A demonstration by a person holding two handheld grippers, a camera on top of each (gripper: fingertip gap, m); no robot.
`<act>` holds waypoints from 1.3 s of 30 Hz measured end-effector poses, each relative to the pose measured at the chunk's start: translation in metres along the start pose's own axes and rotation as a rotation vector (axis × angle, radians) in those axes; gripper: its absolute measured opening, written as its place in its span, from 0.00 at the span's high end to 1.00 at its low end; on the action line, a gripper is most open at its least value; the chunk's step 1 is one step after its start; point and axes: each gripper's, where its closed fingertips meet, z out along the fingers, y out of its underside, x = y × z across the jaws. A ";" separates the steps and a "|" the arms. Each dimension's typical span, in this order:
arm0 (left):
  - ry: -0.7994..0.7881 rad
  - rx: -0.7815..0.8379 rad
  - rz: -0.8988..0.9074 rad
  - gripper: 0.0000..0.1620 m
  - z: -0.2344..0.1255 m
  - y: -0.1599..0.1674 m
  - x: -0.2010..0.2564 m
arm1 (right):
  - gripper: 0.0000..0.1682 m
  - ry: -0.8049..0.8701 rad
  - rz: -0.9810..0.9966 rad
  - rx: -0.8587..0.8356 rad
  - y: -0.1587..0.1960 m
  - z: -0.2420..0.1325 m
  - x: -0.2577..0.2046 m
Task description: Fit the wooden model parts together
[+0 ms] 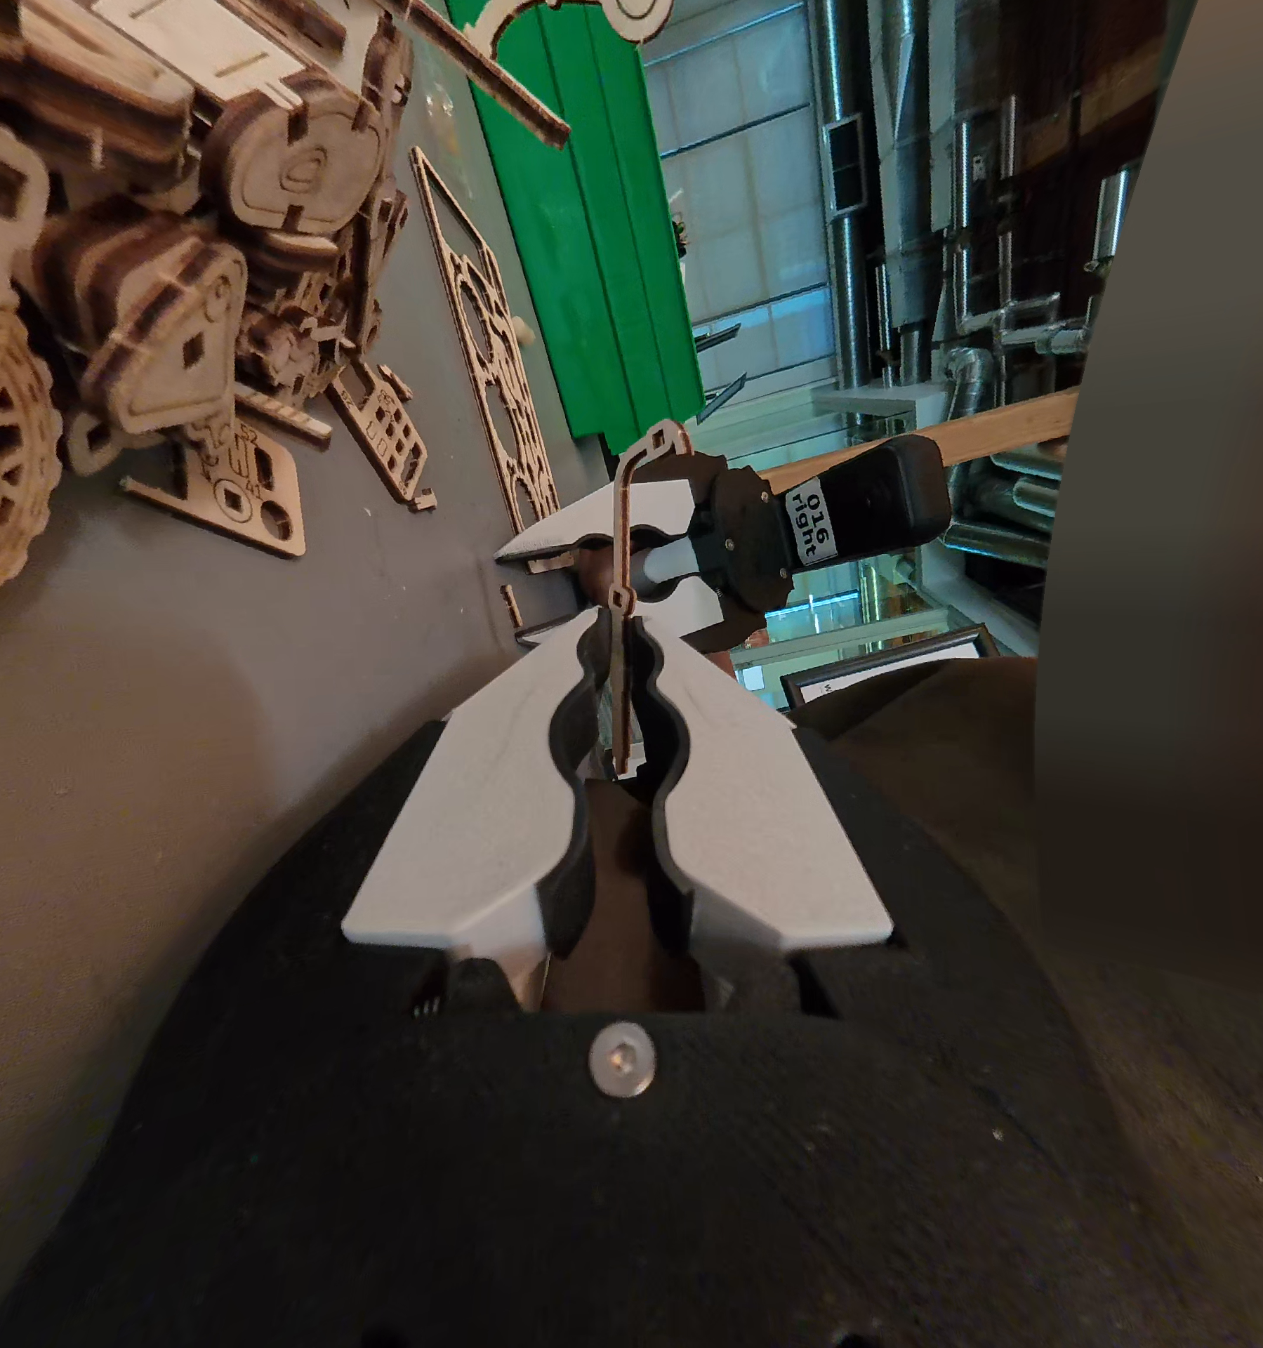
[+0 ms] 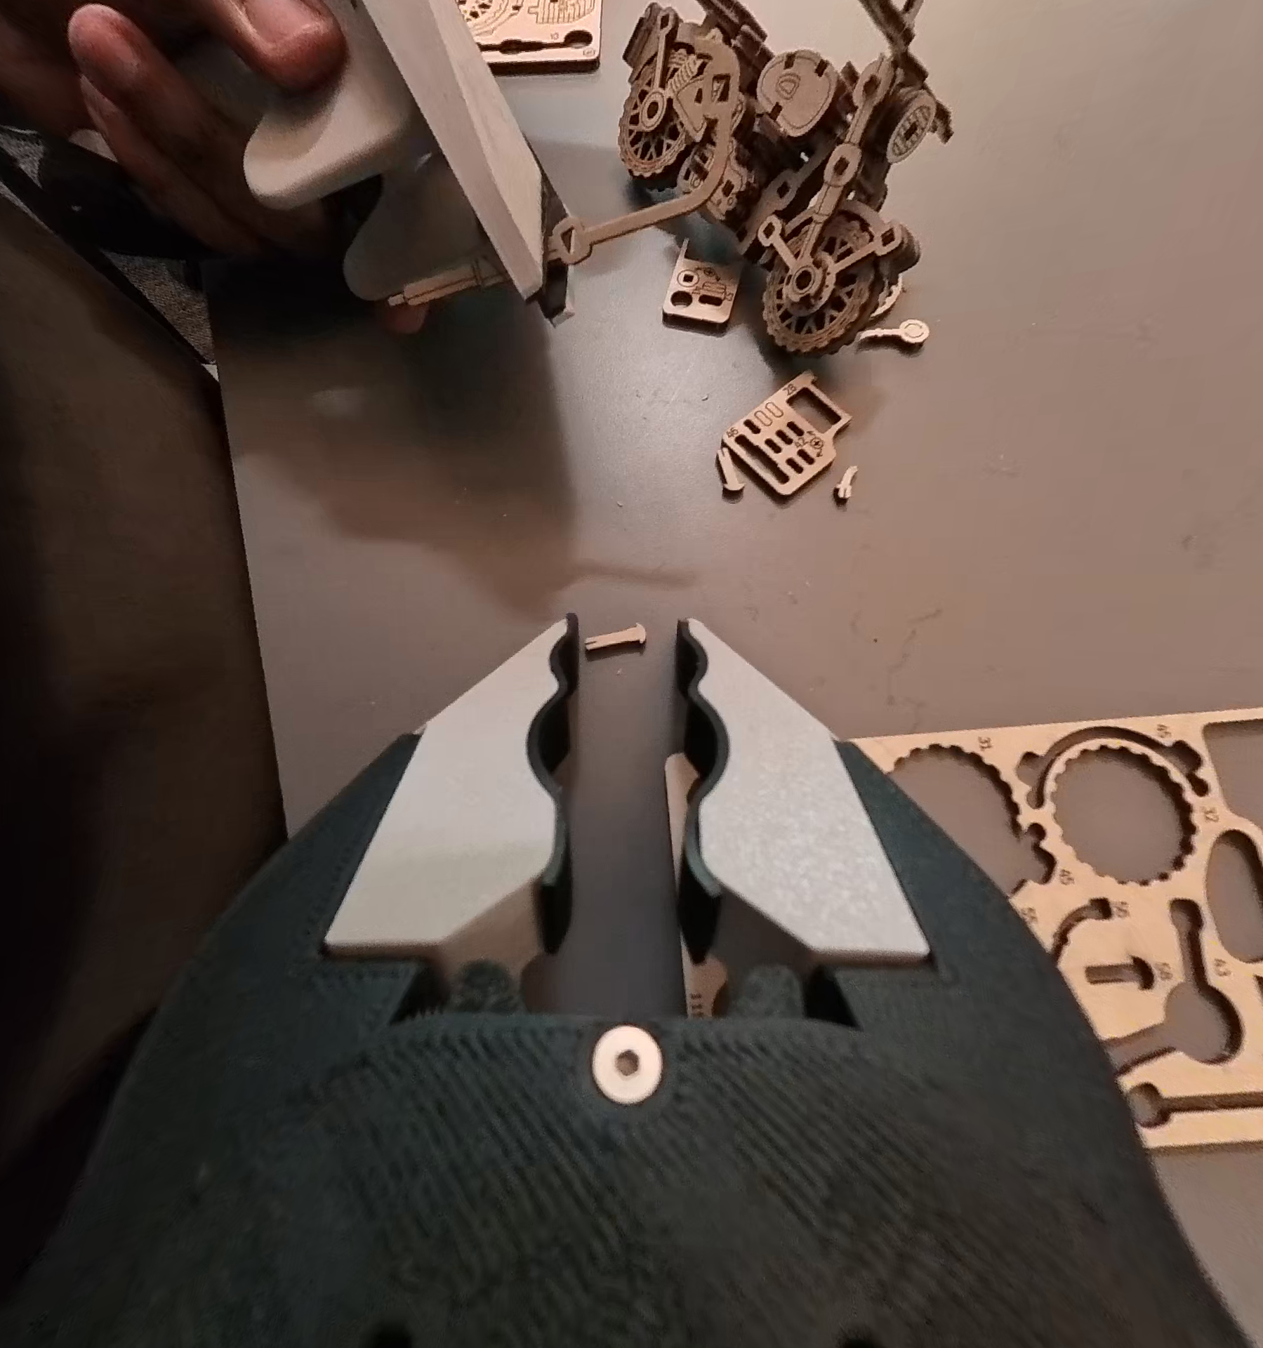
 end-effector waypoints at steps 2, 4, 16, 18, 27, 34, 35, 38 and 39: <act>0.000 0.001 0.000 0.98 0.000 0.000 0.000 | 0.85 0.000 0.000 0.000 0.000 0.000 0.000; -0.001 0.002 0.000 0.98 0.000 0.000 0.000 | 0.85 -0.001 0.000 0.000 0.000 0.000 0.000; -0.022 0.012 0.033 0.98 -0.001 0.000 -0.001 | 0.77 -0.005 -0.007 0.000 0.001 -0.001 -0.005; -0.034 0.007 0.052 0.98 0.000 0.002 -0.001 | 0.75 0.009 -0.019 -0.002 0.003 -0.002 -0.006; -0.040 0.017 0.066 0.98 -0.001 0.002 0.000 | 0.80 -0.048 -0.023 0.000 0.006 -0.007 -0.020; -0.045 0.005 0.078 0.98 0.000 0.005 0.000 | 0.77 -0.013 -0.028 0.026 0.001 -0.008 -0.013; -0.045 0.003 0.079 0.98 0.000 0.005 0.000 | 0.75 -0.007 -0.039 0.025 -0.001 -0.005 -0.013; -0.045 0.003 0.079 0.98 0.000 0.005 0.000 | 0.73 -0.006 -0.055 -0.001 0.001 0.000 -0.016; -0.045 0.003 0.079 0.98 0.000 0.005 0.000 | 0.72 -0.010 -0.057 -0.006 0.002 0.000 -0.017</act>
